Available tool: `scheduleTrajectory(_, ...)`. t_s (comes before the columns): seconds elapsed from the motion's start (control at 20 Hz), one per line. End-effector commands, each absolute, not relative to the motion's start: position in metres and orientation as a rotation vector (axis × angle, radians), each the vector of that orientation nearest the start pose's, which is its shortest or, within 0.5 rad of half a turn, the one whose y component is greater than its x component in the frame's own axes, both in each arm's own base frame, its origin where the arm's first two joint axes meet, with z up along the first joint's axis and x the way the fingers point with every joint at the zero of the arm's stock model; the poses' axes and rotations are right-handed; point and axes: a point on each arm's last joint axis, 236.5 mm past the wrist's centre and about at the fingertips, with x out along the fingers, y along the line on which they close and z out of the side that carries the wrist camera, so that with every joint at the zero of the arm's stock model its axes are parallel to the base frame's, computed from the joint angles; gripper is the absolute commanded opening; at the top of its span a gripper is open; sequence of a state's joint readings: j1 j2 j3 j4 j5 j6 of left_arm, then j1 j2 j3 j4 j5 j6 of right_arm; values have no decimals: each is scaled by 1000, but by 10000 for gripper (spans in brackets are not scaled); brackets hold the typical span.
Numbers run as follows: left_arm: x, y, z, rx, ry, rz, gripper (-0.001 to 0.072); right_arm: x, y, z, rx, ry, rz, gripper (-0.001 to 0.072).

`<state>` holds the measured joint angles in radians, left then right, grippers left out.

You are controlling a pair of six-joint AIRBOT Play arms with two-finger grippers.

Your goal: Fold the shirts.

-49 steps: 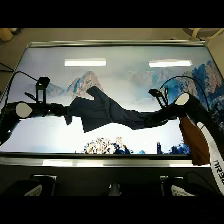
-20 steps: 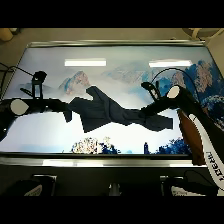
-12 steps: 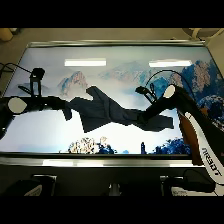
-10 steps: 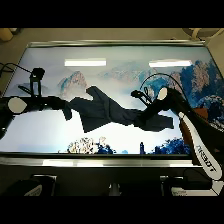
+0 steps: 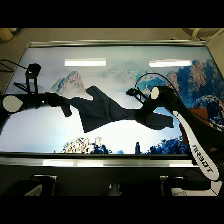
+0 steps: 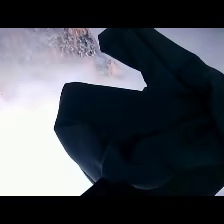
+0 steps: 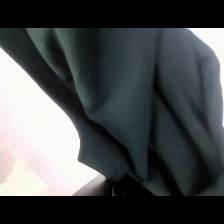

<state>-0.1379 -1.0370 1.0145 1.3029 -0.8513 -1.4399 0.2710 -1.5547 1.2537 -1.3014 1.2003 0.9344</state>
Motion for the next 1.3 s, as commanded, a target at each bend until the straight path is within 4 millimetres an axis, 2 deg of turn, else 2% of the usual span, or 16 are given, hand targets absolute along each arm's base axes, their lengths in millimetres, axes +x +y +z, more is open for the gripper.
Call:
scheduleTrajectory(0.0, 407, -91, 182, -72, 645, -280, 23, 403, 152, 51, -477, 1099, 727, 13)
scheduleTrajectory(0.05, 407, -81, 237, -75, 526, -265, 23, 417, 141, 111, -467, 961, 662, 13)
scheduleTrajectory(0.1, 398, -68, 302, -73, 383, -239, 23, 424, 120, 180, -441, 815, 564, 14)
scheduleTrajectory(0.15, 382, -53, 360, -69, 252, -208, 23, 422, 94, 242, -418, 683, 461, 14)
scheduleTrajectory(0.2, 358, -37, 416, -70, 122, -168, 22, 408, 66, 300, -403, 565, 354, 13)
scheduleTrajectory(0.25, 334, -24, 457, -86, 25, -130, 23, 390, 43, 341, -388, 483, 269, 13)
scheduleTrajectory(0.3, 310, -15, 486, -108, -51, -97, 23, 368, 29, 370, -377, 419, 215, 13)
scheduleTrajectory(0.4, 277, -9, 508, -107, -120, -72, 23, 335, 20, 389, -382, 389, 181, 14)
scheduleTrajectory(0.5, 264, -7, 507, -89, -115, -53, 23, 315, 18, 382, -388, 437, 184, 14)
scheduleTrajectory(0.7, 262, 6, 508, -47, -119, 5, 23, 302, 19, 364, -389, 525, 208, 15)
scheduleTrajectory(0.8, 273, 7, 499, -50, -88, 6, 23, 298, 19, 351, -393, 586, 224, 15)
scheduleTrajectory(0.9, 300, 10, 474, -59, -5, 5, 23, 291, 19, 311, -406, 767, 279, 15)
scheduleTrajectory(1.0, 341, 15, 427, -73, 120, 3, 23, 292, 19, 257, -392, 972, 337, 15)
scheduleTrajectory(1.05, 367, 16, 391, -85, 210, -1, 23, 298, 18, 227, -379, 1049, 356, 15)
scheduleTrajectory(1.15, 413, 13, 307, -111, 408, -19, 23, 321, 20, 160, -344, 1139, 374, 15)
scheduleTrajectory(1.25, 451, 5, 216, -81, 601, -51, 23, 361, 26, 92, -292, 1117, 369, 15)
